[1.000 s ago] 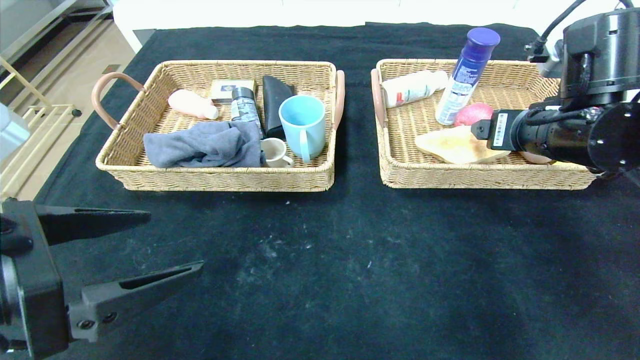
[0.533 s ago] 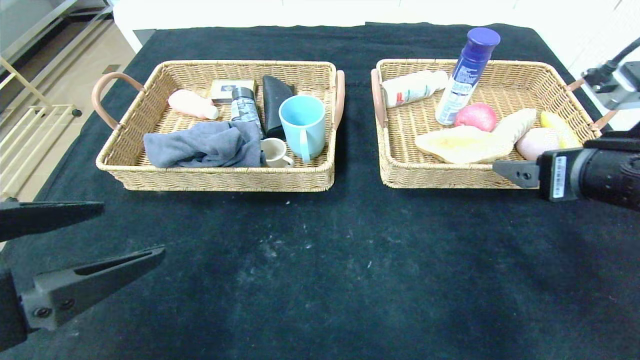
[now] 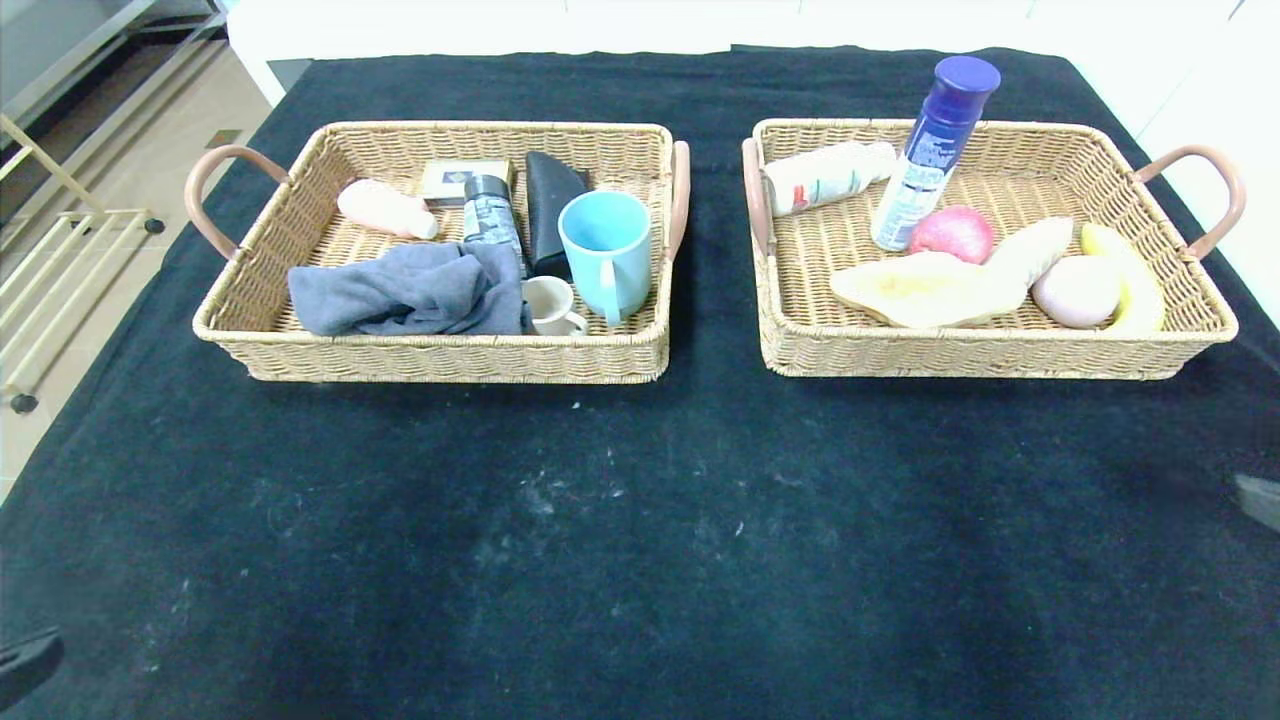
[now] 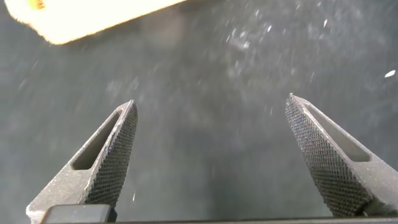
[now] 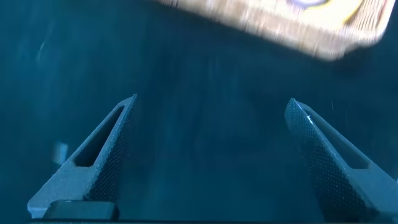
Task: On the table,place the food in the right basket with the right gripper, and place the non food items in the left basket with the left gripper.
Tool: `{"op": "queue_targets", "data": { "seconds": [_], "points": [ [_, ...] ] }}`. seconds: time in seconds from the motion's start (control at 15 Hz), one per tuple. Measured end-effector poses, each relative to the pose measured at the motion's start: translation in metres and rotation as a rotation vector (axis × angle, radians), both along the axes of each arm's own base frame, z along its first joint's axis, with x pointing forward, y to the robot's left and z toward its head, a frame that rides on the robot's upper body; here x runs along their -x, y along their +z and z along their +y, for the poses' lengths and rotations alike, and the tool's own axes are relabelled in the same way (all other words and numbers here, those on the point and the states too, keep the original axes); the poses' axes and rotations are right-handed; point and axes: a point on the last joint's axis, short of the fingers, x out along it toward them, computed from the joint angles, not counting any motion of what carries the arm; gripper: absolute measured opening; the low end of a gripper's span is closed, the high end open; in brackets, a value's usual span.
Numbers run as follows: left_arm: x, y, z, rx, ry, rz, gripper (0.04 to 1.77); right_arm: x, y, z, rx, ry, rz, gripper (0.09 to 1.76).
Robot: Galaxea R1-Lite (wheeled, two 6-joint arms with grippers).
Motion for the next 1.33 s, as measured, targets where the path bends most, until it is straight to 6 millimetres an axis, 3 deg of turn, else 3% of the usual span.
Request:
{"op": "queue_targets", "data": {
  "seconds": [0.33, 0.47, 0.67, 1.0, 1.33],
  "points": [
    [0.065, -0.021, 0.015, 0.001, 0.105, -0.048, 1.72, 0.091, -0.014, -0.038, -0.042, 0.088, 0.077, 1.70],
    [0.092, -0.026, 0.014, 0.020, 0.111, -0.080, 1.72, 0.126, -0.015, -0.044, -0.059, 0.071, 0.106, 1.70],
    [0.130, -0.031, 0.008, 0.034, 0.122, -0.128, 1.72, 0.159, -0.025, -0.039, -0.099, -0.013, 0.029, 1.70],
    [0.157, -0.063, 0.000, 0.040, 0.078, -0.200, 1.72, 0.177, -0.075, -0.032, -0.120, -0.043, 0.004, 1.70],
    [0.159, -0.099, -0.001, 0.069, 0.041, -0.207, 1.72, 0.156, -0.109, -0.030, -0.132, -0.041, -0.249, 1.70]
  ]
}}
